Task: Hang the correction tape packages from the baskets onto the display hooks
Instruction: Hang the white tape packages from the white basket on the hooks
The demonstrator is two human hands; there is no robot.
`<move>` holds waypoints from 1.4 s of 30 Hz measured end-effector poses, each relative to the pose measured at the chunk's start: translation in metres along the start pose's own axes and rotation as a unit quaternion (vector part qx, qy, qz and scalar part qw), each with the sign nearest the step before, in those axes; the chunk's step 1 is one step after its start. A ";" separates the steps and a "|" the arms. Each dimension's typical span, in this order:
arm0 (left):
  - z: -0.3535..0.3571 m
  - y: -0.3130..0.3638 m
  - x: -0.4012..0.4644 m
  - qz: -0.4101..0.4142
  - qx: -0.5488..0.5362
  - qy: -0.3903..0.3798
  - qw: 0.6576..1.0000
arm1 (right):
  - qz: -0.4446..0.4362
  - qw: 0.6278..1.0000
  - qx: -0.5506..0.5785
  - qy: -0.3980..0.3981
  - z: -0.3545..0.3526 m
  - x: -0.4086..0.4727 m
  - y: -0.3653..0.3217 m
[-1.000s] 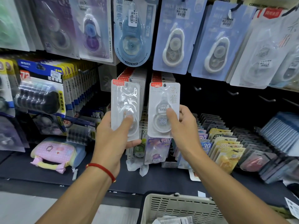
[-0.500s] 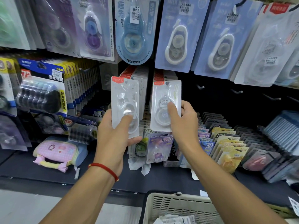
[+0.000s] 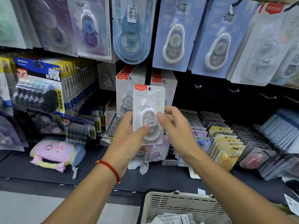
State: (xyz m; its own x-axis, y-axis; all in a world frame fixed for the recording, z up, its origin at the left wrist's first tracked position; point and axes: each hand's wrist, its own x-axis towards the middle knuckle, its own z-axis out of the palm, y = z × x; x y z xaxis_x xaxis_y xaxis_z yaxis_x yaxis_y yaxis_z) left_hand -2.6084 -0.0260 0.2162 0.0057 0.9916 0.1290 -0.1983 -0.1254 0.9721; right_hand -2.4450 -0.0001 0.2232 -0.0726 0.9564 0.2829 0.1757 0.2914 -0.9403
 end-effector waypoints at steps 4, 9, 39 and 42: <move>0.008 -0.004 -0.001 0.018 0.062 0.013 0.998 | -0.018 0.998 0.038 0.045 -0.008 -0.006 -0.005; 0.014 -0.005 0.000 0.051 0.082 0.029 0.995 | -0.025 0.992 0.066 0.100 -0.014 0.001 -0.009; -0.001 -0.016 0.024 0.077 0.482 0.060 0.871 | -0.196 0.815 -0.545 -0.027 -0.014 0.023 0.036; 0.004 -0.024 0.011 0.077 0.485 0.057 0.869 | -0.203 0.847 -0.490 -0.025 -0.027 -0.004 0.048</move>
State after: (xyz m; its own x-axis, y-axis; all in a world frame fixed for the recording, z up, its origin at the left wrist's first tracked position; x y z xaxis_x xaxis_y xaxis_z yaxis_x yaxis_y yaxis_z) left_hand -2.5996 -0.0125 0.1955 -0.0547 0.9503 0.3064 0.7323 -0.1704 0.6593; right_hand -2.4099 0.0103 0.1822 -0.3590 0.7793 0.5136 0.8560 0.4943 -0.1518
